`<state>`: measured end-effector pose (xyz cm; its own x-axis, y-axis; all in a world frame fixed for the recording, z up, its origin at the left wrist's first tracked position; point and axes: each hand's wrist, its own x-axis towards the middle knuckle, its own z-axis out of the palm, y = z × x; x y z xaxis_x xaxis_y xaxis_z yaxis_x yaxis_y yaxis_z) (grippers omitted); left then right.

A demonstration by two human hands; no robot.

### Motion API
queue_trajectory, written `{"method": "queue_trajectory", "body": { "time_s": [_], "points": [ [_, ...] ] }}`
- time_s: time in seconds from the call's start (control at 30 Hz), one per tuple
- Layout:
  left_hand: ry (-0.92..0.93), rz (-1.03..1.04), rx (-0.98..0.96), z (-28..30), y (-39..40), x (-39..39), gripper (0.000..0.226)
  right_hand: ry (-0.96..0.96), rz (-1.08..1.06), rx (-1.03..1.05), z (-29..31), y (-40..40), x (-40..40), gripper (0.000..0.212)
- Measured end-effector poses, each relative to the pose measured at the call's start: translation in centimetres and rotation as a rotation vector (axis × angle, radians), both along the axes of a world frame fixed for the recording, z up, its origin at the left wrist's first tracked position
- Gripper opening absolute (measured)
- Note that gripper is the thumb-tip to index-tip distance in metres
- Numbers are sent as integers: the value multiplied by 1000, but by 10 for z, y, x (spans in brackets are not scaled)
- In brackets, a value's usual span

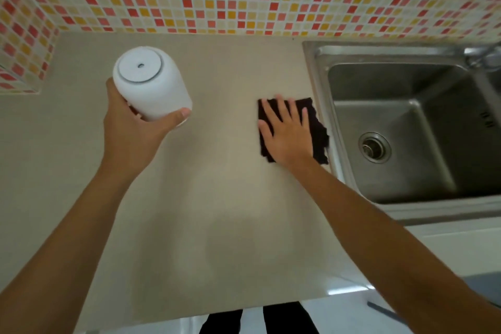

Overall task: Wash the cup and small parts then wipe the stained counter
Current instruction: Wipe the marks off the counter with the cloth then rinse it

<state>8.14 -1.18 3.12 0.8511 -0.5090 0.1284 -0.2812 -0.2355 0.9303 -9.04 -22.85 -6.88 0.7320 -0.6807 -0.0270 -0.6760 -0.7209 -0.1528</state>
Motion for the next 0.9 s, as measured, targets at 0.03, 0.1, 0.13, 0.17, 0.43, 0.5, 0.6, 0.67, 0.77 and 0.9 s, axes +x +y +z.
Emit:
{"method": "queue_trajectory", "body": {
  "time_s": [0.03, 0.1, 0.13, 0.17, 0.43, 0.5, 0.6, 0.67, 0.77, 0.9],
  "points": [
    [18, 10, -3, -2, 3, 0, 92, -10, -17, -11, 2, 19, -23, 56],
    [59, 29, -14, -8, 4, -1, 96, 9, 18, 8, 6, 82, -68, 55],
    [77, 34, -19, -11, 4, -3, 96, 41, 80, 33, 9, 118, -89, 56],
    [91, 39, -23, -13, 2, -5, 96, 65, 144, 50, 12, 146, -104, 56],
    [101, 43, 4, -30, -27, -32, 95, 37, 200, 20, 2, 55, 0, 55],
    [102, 46, 13, -36, -33, -44, 95, 40, 134, 33, 0, 8, 46, 58],
    [129, 43, 36, -44, -40, -61, 95, 66, 33, 71, 1, -52, 87, 61],
    [129, 26, 54, -48, -43, -68, 94, 66, 42, 53, 0, -64, 88, 59],
    [157, 18, 60, -51, -50, -76, 94, 44, 65, 27, -1, -55, 48, 56],
    [181, 24, 67, -51, -63, -83, 93, 11, 59, -15, 4, -22, -37, 56]
  ]
}}
